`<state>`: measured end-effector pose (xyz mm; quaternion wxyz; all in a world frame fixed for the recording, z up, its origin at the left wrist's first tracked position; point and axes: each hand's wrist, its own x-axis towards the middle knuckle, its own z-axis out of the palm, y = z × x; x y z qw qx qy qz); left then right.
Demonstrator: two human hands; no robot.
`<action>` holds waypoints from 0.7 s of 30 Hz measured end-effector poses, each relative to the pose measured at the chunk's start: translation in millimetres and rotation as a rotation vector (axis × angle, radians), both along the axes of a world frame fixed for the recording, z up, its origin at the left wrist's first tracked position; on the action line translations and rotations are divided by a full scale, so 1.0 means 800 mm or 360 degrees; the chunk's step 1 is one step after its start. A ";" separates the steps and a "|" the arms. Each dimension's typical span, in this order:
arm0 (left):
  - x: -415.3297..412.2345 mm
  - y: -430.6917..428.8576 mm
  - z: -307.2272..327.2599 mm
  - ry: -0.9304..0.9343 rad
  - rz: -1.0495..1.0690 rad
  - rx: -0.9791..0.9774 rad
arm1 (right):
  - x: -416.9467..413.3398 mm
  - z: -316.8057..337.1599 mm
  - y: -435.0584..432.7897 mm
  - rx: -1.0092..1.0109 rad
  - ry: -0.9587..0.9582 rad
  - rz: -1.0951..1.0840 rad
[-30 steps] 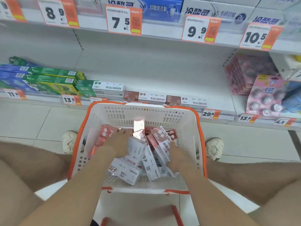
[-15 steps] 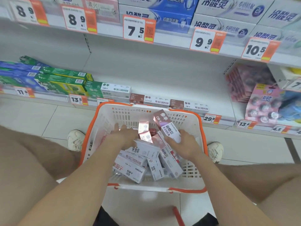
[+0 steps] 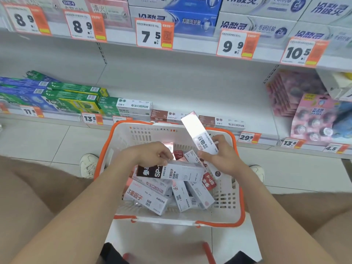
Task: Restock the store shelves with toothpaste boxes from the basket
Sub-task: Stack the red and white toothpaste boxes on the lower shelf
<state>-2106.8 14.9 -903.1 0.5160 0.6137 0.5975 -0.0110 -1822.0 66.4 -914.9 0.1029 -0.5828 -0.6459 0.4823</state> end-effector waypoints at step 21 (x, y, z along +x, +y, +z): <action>0.030 0.110 0.023 0.0115 -0.0033 0.0437 | 0.020 -0.035 0.189 0.1428 -0.1355 0.0220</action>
